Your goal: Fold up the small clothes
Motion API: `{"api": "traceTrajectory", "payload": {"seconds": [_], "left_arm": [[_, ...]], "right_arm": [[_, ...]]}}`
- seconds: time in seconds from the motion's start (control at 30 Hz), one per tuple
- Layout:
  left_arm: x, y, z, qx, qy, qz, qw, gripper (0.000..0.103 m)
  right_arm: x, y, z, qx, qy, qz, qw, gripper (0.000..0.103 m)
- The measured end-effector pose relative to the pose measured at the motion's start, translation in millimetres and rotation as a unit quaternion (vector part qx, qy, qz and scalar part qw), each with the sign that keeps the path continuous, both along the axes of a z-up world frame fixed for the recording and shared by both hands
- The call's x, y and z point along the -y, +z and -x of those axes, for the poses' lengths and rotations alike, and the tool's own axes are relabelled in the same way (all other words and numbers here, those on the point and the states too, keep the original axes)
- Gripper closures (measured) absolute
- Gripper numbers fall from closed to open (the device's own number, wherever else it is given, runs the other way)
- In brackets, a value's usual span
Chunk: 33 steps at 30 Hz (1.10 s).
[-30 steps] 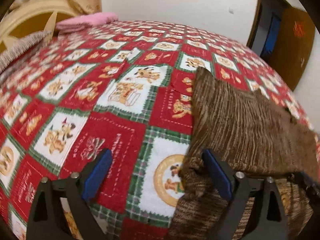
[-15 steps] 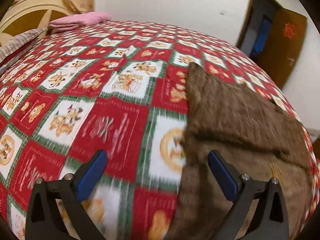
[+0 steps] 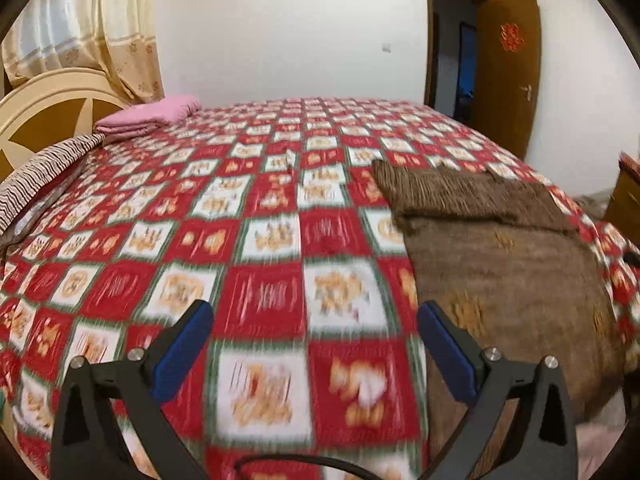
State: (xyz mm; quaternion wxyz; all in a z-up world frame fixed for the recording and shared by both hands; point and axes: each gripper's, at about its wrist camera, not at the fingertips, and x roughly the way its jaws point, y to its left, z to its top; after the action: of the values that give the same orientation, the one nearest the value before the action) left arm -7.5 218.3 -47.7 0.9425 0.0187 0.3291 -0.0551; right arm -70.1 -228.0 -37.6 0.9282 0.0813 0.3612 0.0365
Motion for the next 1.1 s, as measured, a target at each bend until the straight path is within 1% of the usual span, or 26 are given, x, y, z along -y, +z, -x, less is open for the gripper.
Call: {"api": "traceTrajectory", "payload": {"seconds": [0.1,0.23,0.37,0.43,0.5,0.53,0.57,0.6,0.63,0.67,0.7,0.73,0.77,0.8,0.83,0.87,0.93,0.97,1.0,1.03,1.07,1.1], "left_arm": [[3.2,-9.7,16.8,-0.007,-0.016,-0.004,0.9998,0.000],[20.8,-13.7,27.7,-0.001,-0.052,-0.006,0.9986,0.000],[42.6,-3.2,36.4,0.028,-0.087,-0.014,0.9957,0.000],[47.3,-1.3,42.1,0.033,-0.097,-0.018,0.9945,0.000],[53.8,0.3,49.1,0.043,-0.107,-0.038,0.9926,0.000],[56.5,1.2,52.4,0.050,-0.107,-0.056,0.9915,0.000],[60.3,2.6,56.0,0.062,-0.101,-0.084,0.9894,0.000],[62.9,4.8,59.7,0.078,-0.090,-0.118,0.9859,0.000],[63.7,6.3,60.9,0.086,-0.082,-0.134,0.9838,0.000],[64.7,9.3,64.3,0.104,-0.066,-0.168,0.9780,0.000],[65.5,12.5,68.3,0.126,-0.047,-0.208,0.9688,0.000],[65.3,13.7,69.6,0.137,-0.038,-0.226,0.9637,0.000],[65.0,16.4,72.8,0.159,-0.020,-0.263,0.9516,0.000],[63.4,18.9,74.9,0.175,-0.007,-0.283,0.9429,0.000],[60.1,23.9,77.6,0.193,0.002,-0.294,0.9361,0.000],[54.9,31.2,81.5,0.206,0.007,-0.287,0.9355,0.000],[44.6,46.6,85.2,0.212,0.004,-0.243,0.9465,0.000],[34.5,57.7,87.4,0.214,0.001,-0.195,0.9573,0.000],[31.0,61.0,87.9,0.213,-0.002,-0.174,0.9615,0.000],[25.7,65.5,88.3,0.209,-0.009,-0.142,0.9676,0.000],[17.8,69.9,87.0,0.199,-0.019,-0.104,0.9741,0.000],[17.7,69.6,86.5,0.196,-0.023,-0.093,0.9760,0.000]], "right_arm": [[4.0,0.4,11.8,-0.016,0.014,0.013,1.000,0.039],[18.1,0.6,35.2,-0.037,0.004,0.036,0.999,0.039],[33.0,-9.4,59.5,-0.070,-0.012,0.028,0.997,0.039],[36.4,-18.5,71.0,-0.089,-0.016,0.022,0.996,0.039],[36.5,-32.1,82.5,-0.110,-0.008,-0.008,0.994,0.040],[33.8,-37.6,84.4,-0.119,-0.003,-0.016,0.993,0.041],[30.0,-45.1,86.8,-0.132,0.004,-0.016,0.991,0.042],[24.0,-53.6,88.0,-0.148,0.007,-0.001,0.989,0.042],[20.6,-60.9,87.7,-0.163,0.005,0.015,0.987,0.043],[19.1,-65.2,86.9,-0.171,0.002,0.020,0.985,0.045],[21.7,-70.8,86.0,-0.181,-0.008,0.013,0.983,0.045],[26.4,-74.9,85.8,-0.187,-0.023,0.004,0.982,0.047],[31.2,-77.5,86.6,-0.189,-0.038,-0.002,0.981,0.050],[33.4,-76.6,87.7,-0.185,-0.045,-0.001,0.982,0.050],[33.8,-75.9,88.6,-0.186,-0.041,-0.009,0.982,0.050],[33.1,-75.7,89.0,-0.188,-0.037,-0.016,0.981,0.050],[28.8,-79.8,89.2,-0.197,-0.018,-0.043,0.979,0.050],[27.8,-84.1,88.0,-0.204,-0.014,-0.049,0.978,0.050],[27.0,-91.0,87.6,-0.215,-0.015,-0.049,0.975,0.050],[27.9,-97.3,86.3,-0.223,-0.018,-0.049,0.973,0.050],[29.2,-103.4,86.3,-0.231,-0.021,-0.054,0.971,0.057],[32.2,-109.4,85.8,-0.237,-0.024,-0.064,0.969,0.062]]}}
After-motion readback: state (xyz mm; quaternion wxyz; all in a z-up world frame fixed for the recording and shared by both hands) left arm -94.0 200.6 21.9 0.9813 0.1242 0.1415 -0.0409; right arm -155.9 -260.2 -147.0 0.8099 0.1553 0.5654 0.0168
